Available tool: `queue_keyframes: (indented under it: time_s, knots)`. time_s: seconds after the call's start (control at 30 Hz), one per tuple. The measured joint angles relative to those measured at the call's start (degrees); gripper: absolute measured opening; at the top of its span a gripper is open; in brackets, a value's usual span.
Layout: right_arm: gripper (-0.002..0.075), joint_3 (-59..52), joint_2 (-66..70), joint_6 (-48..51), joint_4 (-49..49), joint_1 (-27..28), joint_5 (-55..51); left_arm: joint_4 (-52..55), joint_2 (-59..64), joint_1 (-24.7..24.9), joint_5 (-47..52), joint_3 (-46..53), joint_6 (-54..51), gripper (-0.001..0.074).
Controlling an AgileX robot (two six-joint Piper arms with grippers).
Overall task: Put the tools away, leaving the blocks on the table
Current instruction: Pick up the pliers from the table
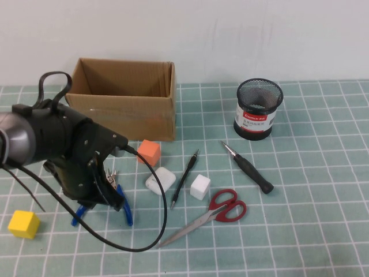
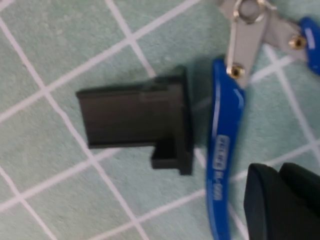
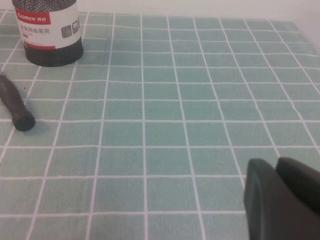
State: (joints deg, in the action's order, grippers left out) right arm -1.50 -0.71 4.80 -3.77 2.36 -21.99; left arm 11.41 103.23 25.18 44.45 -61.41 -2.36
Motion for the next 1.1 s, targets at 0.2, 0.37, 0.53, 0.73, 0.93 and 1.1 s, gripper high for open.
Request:
queue_keyframes:
  time_s: [0.2, 0.37, 0.53, 0.73, 0.93, 1.1]
  knots:
    - [-0.0008, 0.00, 0.00, 0.00, 0.00, 0.00, 0.00, 1.83, 0.29, -0.63, -2.17, 0.00, 0.03, 0.0022]
    - [-0.0007, 0.00, 0.00, 0.00, 0.00, 0.00, 0.00, 4.20, 1.48, -2.72, -3.73, -0.09, 0.13, 0.0022]
    - [-0.0008, 0.00, 0.00, 0.00, 0.00, 0.00, 0.00, 5.39, 1.72, -3.06, -4.28, -0.09, 0.24, 0.0022]
    - [-0.0008, 0.00, 0.00, 0.00, 0.00, 0.00, 0.00, 4.76, 1.86, -2.96, -4.52, -0.09, 0.24, 0.0022]
    - [-0.0007, 0.00, 0.00, 0.00, 0.00, 0.00, 0.00, 2.31, 1.91, -2.61, -4.30, -0.09, 0.24, 0.0090]
    - [-0.0007, 0.00, 0.00, 0.00, 0.00, 0.00, 0.00, 1.92, 1.91, -2.49, -4.25, -0.09, 0.24, 0.0254]
